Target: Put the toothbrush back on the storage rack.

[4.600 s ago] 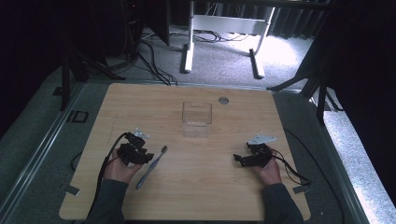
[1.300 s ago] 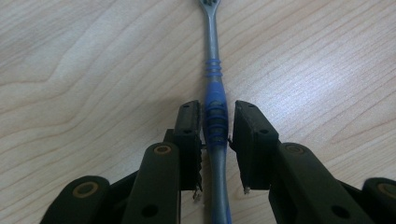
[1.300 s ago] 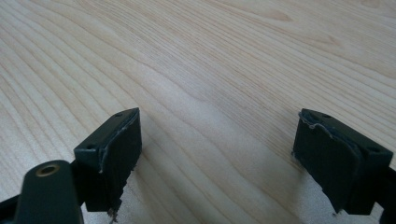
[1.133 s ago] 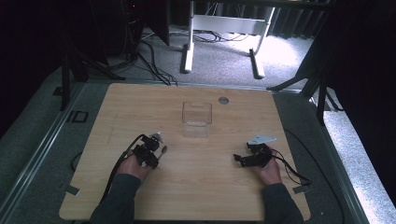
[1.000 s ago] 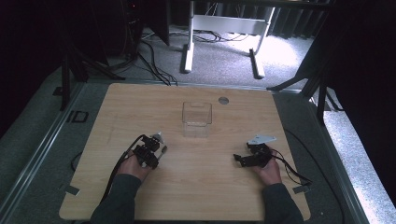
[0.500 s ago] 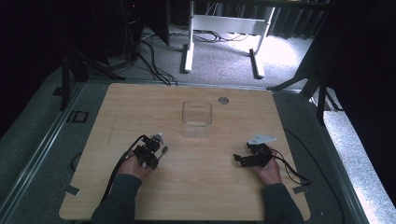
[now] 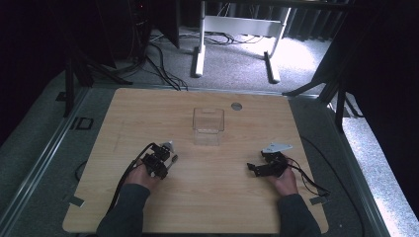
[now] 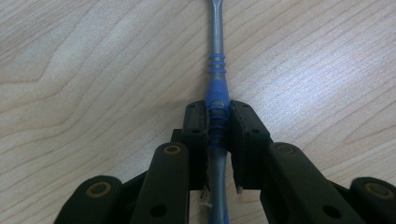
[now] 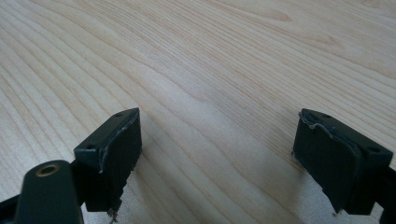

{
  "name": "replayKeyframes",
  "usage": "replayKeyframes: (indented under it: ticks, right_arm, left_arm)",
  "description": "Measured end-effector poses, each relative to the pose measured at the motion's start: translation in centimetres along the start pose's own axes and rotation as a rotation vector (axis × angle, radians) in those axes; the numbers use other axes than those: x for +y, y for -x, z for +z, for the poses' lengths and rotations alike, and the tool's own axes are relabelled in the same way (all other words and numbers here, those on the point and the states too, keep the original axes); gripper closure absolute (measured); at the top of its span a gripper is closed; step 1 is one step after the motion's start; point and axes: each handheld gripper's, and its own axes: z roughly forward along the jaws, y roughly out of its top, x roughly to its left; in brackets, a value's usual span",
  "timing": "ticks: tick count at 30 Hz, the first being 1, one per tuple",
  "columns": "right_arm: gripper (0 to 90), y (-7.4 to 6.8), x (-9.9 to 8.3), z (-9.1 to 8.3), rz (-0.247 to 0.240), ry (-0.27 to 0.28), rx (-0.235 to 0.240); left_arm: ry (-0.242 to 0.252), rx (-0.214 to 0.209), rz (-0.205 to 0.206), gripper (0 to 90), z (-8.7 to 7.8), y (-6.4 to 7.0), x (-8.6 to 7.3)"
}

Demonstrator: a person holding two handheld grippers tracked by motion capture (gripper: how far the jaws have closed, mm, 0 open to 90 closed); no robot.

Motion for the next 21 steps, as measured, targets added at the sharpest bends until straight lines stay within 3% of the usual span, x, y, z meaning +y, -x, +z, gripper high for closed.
replayKeyframes:
  ticks: [8,16,21]
  right_arm:
    - [15.1,0.0,0.0,0.0,0.001,0.001,0.000]
    - [15.1,0.0,0.0,0.0,0.000,0.000,0.000]
    - [15.1,0.0,0.0,0.0,0.000,0.000,0.000]
  left_arm:
    - [0.007,-0.022,0.021,78.9,-0.2,0.2,-0.1]
    - [0.069,-0.034,0.009,78.9,-1.2,-0.2,-0.3]
    - [0.107,-0.070,0.003,78.9,-1.8,-0.6,-0.4]
